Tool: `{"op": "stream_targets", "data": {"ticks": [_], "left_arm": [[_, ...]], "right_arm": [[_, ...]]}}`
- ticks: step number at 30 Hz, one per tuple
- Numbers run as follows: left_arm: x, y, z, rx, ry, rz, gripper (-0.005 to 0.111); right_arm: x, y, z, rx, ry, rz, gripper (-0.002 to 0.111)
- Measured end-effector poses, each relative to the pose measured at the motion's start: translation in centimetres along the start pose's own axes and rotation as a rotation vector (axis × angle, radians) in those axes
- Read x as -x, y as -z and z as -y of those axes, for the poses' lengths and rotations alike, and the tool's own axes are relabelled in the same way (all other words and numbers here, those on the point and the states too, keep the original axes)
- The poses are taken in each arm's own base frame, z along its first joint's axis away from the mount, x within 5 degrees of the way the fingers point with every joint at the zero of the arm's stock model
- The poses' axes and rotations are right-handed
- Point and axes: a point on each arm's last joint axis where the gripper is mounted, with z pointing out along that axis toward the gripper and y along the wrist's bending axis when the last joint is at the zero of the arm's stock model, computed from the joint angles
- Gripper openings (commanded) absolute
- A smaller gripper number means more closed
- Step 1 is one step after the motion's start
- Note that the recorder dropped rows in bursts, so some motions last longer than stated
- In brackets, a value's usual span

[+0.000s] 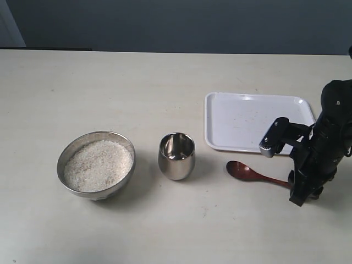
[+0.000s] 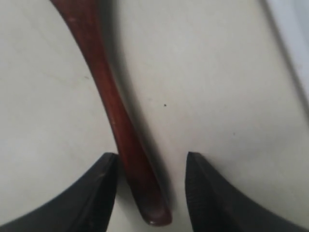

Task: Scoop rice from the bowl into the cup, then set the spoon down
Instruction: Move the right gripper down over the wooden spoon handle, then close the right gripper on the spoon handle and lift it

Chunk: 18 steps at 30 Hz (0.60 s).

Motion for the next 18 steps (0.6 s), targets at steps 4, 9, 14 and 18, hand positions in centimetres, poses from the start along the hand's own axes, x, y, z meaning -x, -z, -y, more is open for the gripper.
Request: {"op": "stream_targets", "data": {"ticks": [4,9,14,18], "left_arm": [[0.00,0.00,0.00,0.000,0.000,0.000,0.000],[0.00,0.00,0.00,0.000,0.000,0.000,0.000],[0.00,0.00,0.00,0.000,0.000,0.000,0.000],[0.00,0.00,0.00,0.000,0.000,0.000,0.000]], "right_arm": [[0.13,-0.14,0.06,0.006,-0.003,0.001,0.040],[0.23,-0.47,0.09,0.021,-0.009,-0.008,0.006],[0.35,-0.53,0.11,0.023,-0.008,-0.007,-0.001],[0.35,-0.54,0.11,0.023,-0.008,-0.008,-0.001]]}}
